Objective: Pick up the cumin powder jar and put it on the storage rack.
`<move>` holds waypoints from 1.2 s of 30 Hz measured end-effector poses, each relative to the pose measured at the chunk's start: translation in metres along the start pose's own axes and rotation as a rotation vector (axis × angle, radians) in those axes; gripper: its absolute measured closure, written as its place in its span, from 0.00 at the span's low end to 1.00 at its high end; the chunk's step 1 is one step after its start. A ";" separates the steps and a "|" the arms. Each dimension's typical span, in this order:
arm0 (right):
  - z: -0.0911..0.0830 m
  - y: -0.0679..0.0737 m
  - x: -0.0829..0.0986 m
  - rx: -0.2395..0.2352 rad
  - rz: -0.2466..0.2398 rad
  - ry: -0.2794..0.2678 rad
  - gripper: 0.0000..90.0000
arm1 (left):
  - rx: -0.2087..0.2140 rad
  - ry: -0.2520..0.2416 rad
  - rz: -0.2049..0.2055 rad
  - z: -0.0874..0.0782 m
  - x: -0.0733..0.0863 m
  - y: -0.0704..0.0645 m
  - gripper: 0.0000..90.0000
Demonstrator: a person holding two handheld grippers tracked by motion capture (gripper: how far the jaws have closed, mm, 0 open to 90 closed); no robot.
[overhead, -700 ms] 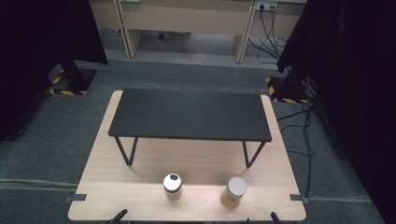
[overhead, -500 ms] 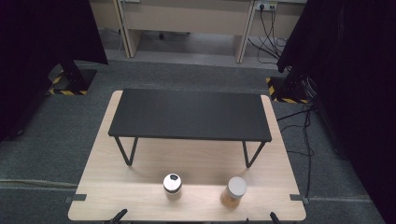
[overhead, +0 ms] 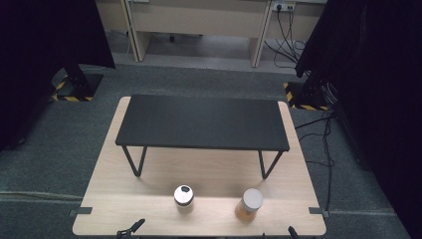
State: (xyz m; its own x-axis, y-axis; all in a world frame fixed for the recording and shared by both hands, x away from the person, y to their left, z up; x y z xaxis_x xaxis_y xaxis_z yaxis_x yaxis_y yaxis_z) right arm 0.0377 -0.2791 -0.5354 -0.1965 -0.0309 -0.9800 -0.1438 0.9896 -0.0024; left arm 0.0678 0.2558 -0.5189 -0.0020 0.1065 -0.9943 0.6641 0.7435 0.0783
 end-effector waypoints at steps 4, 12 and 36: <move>0.000 0.000 0.000 -0.001 -0.001 -0.003 0.10 | 0.000 -0.014 -0.008 0.005 -0.002 0.001 0.02; -0.001 0.001 0.000 -0.001 -0.005 -0.003 0.10 | 0.019 -0.039 -0.012 0.021 -0.007 0.006 0.01; -0.001 0.001 0.000 -0.003 -0.006 0.004 0.11 | 0.022 0.055 -0.019 0.061 -0.013 0.010 0.01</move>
Point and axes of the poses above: each handheld gripper's, and its own axes: z roughly forward along the jaws, x roughly out of its underside, y roughly to its left, the point moved 2 cm from there along z, roughly forward along the jaws, and after that the axes turned 5 degrees about x, right-handed, at the moved point
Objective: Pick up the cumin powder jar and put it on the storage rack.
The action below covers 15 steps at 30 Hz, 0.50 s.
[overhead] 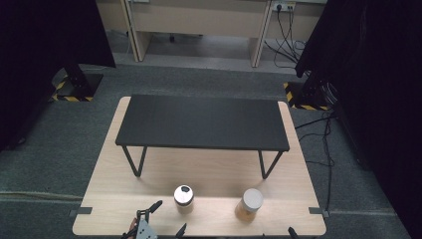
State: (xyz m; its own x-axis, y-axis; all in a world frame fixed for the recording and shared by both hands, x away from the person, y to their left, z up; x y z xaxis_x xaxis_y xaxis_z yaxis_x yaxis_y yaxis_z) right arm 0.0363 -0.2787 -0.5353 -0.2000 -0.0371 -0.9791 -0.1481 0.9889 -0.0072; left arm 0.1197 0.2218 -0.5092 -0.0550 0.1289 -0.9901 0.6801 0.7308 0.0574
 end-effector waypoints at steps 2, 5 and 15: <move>0.000 0.000 0.000 -0.001 0.000 0.000 0.11 | -0.005 0.018 -0.009 0.004 -0.002 0.001 0.01; 0.000 0.000 0.000 0.002 -0.001 -0.002 0.10 | -0.006 0.067 -0.038 0.011 -0.005 0.003 0.01; 0.000 0.000 0.000 -0.001 -0.004 0.002 0.10 | -0.010 0.109 -0.038 0.030 -0.004 0.005 0.01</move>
Point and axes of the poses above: each handheld gripper's, and its own axes: z roughly forward along the jaws, x roughly out of its underside, y roughly to its left, the point moved 2 cm from there along z, roughly forward along the jaws, and after that the axes turned 5 degrees about x, right-handed, at the moved point
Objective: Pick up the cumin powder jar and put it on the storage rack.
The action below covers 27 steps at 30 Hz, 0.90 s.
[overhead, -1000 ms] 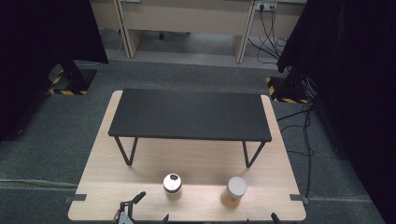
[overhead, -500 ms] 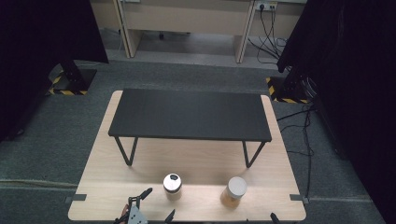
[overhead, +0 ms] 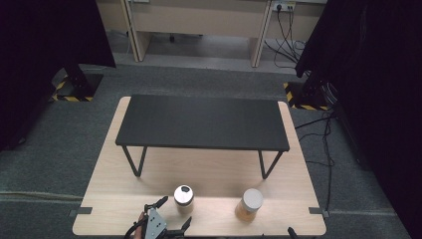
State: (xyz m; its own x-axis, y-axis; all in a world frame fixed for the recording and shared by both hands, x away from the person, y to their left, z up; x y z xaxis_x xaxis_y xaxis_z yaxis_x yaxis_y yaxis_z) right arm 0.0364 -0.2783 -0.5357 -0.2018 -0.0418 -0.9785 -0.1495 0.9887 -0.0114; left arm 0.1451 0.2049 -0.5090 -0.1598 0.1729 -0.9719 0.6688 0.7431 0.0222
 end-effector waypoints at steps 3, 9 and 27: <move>0.000 0.000 0.000 -0.001 0.002 0.001 0.11 | -0.002 0.018 -0.012 0.006 -0.002 0.001 0.01; 0.001 0.000 0.000 -0.005 0.003 0.007 0.10 | -0.010 0.051 -0.038 0.015 -0.006 0.003 0.01; 0.001 0.000 0.000 -0.012 0.001 0.015 0.11 | -0.025 0.105 -0.098 0.034 -0.008 0.004 0.02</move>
Point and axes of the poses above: each handheld gripper's, and its own axes: z roughly forward along the jaws, x roughly out of its underside, y roughly to its left, the point moved 2 cm from there along z, roughly forward along the jaws, and after that the axes turned 5 degrees about x, right-handed, at the moved point
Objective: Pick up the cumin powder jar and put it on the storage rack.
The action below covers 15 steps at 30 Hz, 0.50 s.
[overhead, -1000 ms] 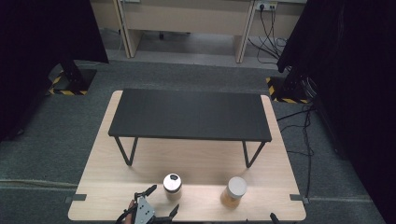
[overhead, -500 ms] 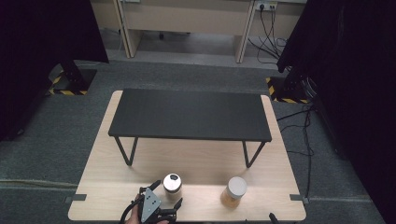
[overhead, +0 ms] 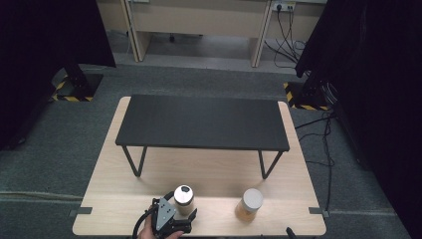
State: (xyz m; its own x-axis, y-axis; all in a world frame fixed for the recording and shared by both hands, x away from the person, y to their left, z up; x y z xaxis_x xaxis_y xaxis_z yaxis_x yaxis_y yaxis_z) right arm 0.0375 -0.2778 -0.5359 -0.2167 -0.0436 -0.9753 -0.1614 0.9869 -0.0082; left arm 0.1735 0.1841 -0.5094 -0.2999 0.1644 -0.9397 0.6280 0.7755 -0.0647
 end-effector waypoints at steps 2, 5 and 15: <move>0.001 0.000 0.000 -0.002 -0.003 0.002 0.10 | 0.001 0.008 -0.002 0.001 -0.001 0.001 0.03; 0.001 0.000 0.000 -0.005 -0.004 0.002 0.10 | -0.003 0.009 -0.014 0.001 -0.002 0.000 0.06; 0.000 0.000 0.000 -0.006 -0.004 -0.001 0.10 | -0.010 0.045 -0.050 0.006 -0.007 0.001 0.13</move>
State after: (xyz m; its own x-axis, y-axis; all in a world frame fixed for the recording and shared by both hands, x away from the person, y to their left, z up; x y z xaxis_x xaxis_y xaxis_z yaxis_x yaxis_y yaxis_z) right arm 0.0373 -0.2775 -0.5357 -0.2146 -0.0477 -0.9755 -0.1681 0.9857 -0.0112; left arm 0.1801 0.1799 -0.5052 -0.3628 0.1525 -0.9193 0.6043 0.7894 -0.1075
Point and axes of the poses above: each handheld gripper's, and its own axes: z roughly forward along the jaws, x roughly out of its underside, y roughly to its left, the point moved 2 cm from there along z, roughly forward along the jaws, and after that the axes turned 5 degrees about x, right-handed, at the moved point
